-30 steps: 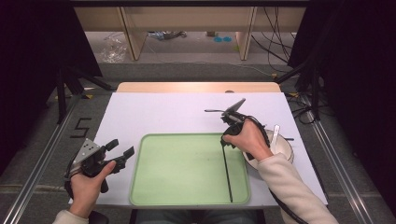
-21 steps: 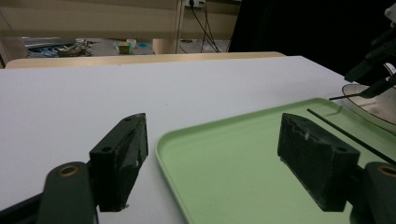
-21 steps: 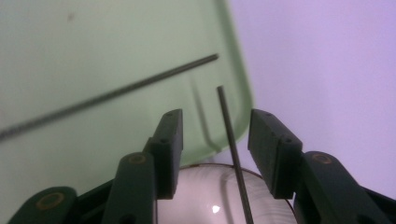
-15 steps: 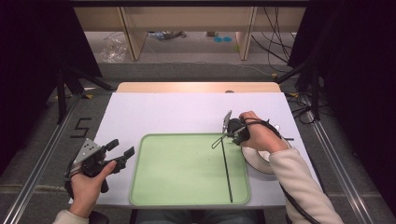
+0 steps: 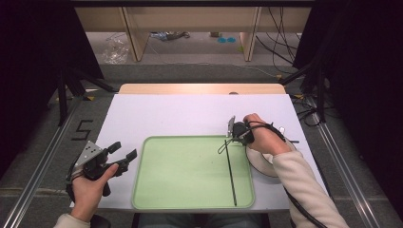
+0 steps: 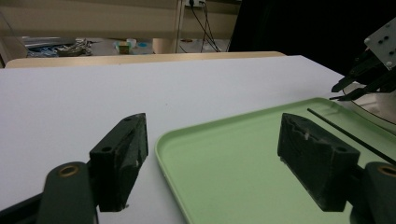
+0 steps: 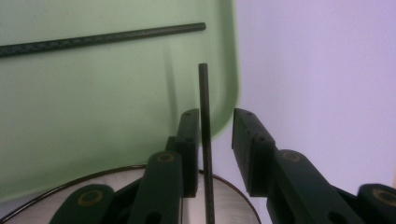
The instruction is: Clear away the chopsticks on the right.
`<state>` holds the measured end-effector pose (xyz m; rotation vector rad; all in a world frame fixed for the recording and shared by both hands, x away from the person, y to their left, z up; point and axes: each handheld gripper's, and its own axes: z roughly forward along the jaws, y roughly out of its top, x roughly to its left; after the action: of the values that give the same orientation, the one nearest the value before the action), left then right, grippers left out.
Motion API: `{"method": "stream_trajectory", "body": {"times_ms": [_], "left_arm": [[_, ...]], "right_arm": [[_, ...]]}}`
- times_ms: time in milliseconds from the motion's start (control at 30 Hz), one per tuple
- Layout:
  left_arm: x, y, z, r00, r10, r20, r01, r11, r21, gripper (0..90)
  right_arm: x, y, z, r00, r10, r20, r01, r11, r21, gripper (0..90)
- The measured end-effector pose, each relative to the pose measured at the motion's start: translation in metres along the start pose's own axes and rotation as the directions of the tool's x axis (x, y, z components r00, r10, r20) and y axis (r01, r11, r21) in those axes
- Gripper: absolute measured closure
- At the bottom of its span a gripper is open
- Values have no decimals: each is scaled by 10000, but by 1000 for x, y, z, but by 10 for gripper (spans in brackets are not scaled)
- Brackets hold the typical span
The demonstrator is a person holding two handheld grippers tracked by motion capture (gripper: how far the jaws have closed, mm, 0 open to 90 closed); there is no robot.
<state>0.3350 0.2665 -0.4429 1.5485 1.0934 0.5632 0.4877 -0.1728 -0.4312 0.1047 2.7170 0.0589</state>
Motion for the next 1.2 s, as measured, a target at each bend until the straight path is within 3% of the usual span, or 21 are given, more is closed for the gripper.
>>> {"method": "stream_trajectory", "body": {"times_ms": [133, 267, 333, 367, 467, 500, 600, 733, 867, 1000, 1033, 1200], "left_arm": [[0, 0, 0, 10000, -7, 0, 7, 10000, -2, 244], [0, 0, 0, 10000, -1, 1, 1, 10000, 6, 244], [0, 0, 0, 10000, 4, -5, -4, 10000, 1, 244], [0, 0, 0, 10000, 2, -4, -2, 10000, 11, 244], [0, 0, 0, 10000, 3, 2, -3, 10000, -2, 244], [0, 0, 0, 10000, 1, -1, -1, 10000, -6, 244], [0, 0, 0, 10000, 16, -6, -16, 10000, -5, 244], [0, 0, 0, 10000, 22, -12, -22, 10000, -6, 244], [0, 0, 0, 10000, 17, -16, -17, 10000, -8, 244], [0, 0, 0, 10000, 20, -21, -20, 10000, -20, 244], [0, 0, 0, 10000, 14, -23, -14, 10000, -24, 244], [0, 0, 0, 10000, 23, -26, -23, 10000, -19, 244]], "right_arm": [[2, 1, 0, 9999, 148, -23, -148, 9998, 137, 758], [0, 0, 3, 10000, -57, -1, 57, 9999, 134, 781], [1, 0, 4, 9996, 267, -70, -266, 9994, 233, 803], [-1, -1, 5, 9998, -167, 52, 166, 9997, 158, 810], [-1, -1, 6, 9998, -190, 50, 189, 9996, 190, 841], [1, -1, 6, 10000, 47, -3, -47, 9995, 321, 856], [0, 0, 7, 9995, -285, 138, 282, 9994, 203, 877], [1, 0, 5, 9996, -213, 201, 210, 9997, 148, 878], [1, 2, -3, 9971, 184, 738, -174, 9998, -129, 879], [-4, 2, -9, 9931, 121, 1168, -65, 9988, -482, 880], [-4, 2, -13, 9891, 479, 1389, -386, 9969, -691, 880], [-6, 2, -22, 9809, 880, 1734, -685, 9909, -1156, 880]]}}
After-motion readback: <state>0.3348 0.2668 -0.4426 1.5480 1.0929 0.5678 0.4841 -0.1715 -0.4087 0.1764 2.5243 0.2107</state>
